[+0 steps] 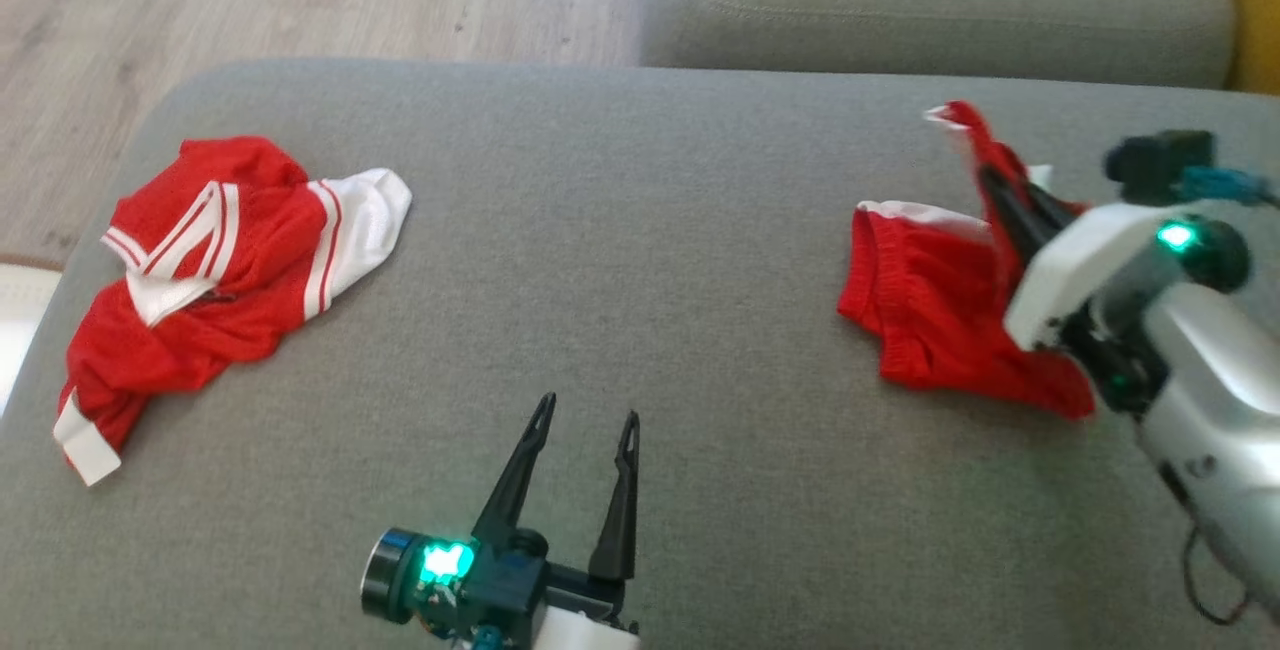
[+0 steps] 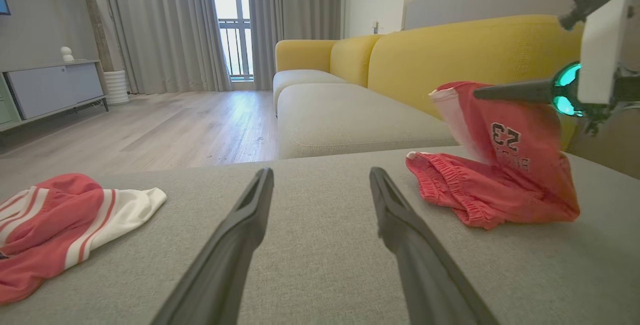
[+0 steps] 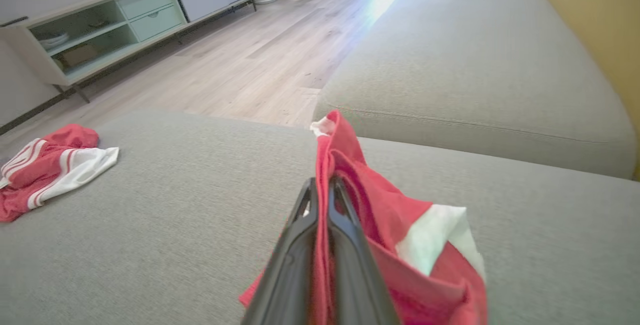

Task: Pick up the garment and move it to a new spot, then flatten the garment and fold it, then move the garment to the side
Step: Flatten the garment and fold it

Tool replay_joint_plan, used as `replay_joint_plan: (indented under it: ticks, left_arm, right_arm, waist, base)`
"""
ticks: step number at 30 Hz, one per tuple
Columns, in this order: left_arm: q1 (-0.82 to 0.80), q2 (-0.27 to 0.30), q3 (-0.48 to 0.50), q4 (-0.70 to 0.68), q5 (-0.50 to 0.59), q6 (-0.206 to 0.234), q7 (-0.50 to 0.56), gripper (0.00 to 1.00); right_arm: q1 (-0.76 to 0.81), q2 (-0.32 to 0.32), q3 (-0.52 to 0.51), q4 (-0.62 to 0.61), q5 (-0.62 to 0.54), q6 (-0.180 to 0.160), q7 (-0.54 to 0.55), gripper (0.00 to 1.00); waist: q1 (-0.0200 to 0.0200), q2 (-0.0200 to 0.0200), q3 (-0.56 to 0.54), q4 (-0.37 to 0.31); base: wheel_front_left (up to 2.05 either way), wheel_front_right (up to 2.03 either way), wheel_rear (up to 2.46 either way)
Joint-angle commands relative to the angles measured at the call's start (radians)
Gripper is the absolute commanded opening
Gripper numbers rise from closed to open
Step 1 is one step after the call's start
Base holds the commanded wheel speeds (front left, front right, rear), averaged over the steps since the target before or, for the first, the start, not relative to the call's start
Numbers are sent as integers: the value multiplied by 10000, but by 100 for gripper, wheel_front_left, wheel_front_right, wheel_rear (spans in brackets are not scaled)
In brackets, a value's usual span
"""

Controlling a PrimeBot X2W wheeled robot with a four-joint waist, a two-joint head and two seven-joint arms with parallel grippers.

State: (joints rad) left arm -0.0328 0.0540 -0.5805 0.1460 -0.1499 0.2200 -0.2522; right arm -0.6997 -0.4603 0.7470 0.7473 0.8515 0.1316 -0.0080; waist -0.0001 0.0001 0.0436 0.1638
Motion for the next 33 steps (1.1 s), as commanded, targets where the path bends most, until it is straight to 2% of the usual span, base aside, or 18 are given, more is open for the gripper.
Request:
replay_joint_plan:
  ticks: [1, 3, 4, 6, 9, 13, 20, 24, 25, 26, 27, 33]
  left_arm:
    - [-307, -37, 222, -383, -63, 56, -95, 100]
    - [-374, -37, 175, -397, -107, 77, -95, 100]
    - [-412, -37, 154, -401, -127, 86, -95, 100]
    - [-479, -37, 122, -403, -167, 106, -95, 100]
    - [-531, -37, 93, -395, -222, 143, -95, 100]
    - [-565, -37, 110, -354, -274, 195, -95, 100]
    - [-448, -37, 263, -404, -259, 306, -95, 100]
    - [-355, -37, 348, -440, -203, 293, -95, 100]
    - [-356, -37, 349, -451, -196, 282, -95, 100]
    - [-366, -37, 343, -462, -190, 271, -95, 100]
    - [-389, -37, 325, -478, -187, 256, -95, 100]
    - [-642, -37, 169, -499, -231, 153, -95, 100]
  right_arm:
    - [-425, 105, 117, -190, -103, -9, 40, 0]
    - [-574, 488, 307, -111, -63, -9, 178, 0]
    - [-643, 657, 415, -78, -49, -9, 238, 5]
    - [-749, 948, 590, -45, 19, -9, 269, 100]
    - [-760, 1201, 797, -211, 263, -9, 127, 100]
    - [-716, 954, 876, -644, 437, -9, -415, 100]
    - [-195, -524, 534, -1357, 275, -9, -1374, 100]
    - [334, -1108, 353, -1472, 221, -9, -1519, 100]
    - [469, -1172, 347, -1508, 270, -9, -1482, 82]
    - [586, -1213, 357, -1544, 340, -9, -1417, 24]
    - [678, -1256, 409, -1575, 387, -9, -1314, 0]
    - [665, -1220, 714, -1440, 602, -9, -717, 0]
  waist:
    - [1, -1, 145, 118]
    - [1, -1, 268, 197]
    - [1, -1, 326, 227]
    - [1, -1, 406, 272]
    - [1, -1, 456, 286]
    - [1, -1, 419, 204]
    - [1, -1, 269, -162]
    - [1, -1, 230, -364]
    - [1, -1, 243, -381]
    - [1, -1, 270, -385]
    - [1, -1, 316, -364]
    - [1, -1, 671, 10]
  base:
    - [0, 0, 0]
    - [0, 0, 0]
    - [0, 0, 0]
    - [0, 0, 0]
    - [0, 0, 0]
    - [0, 0, 0]
    - [0, 0, 0]
    - [0, 0, 0]
    - [0, 0, 0]
    - [0, 0, 0]
    - [0, 0, 0]
    - [0, 0, 0]
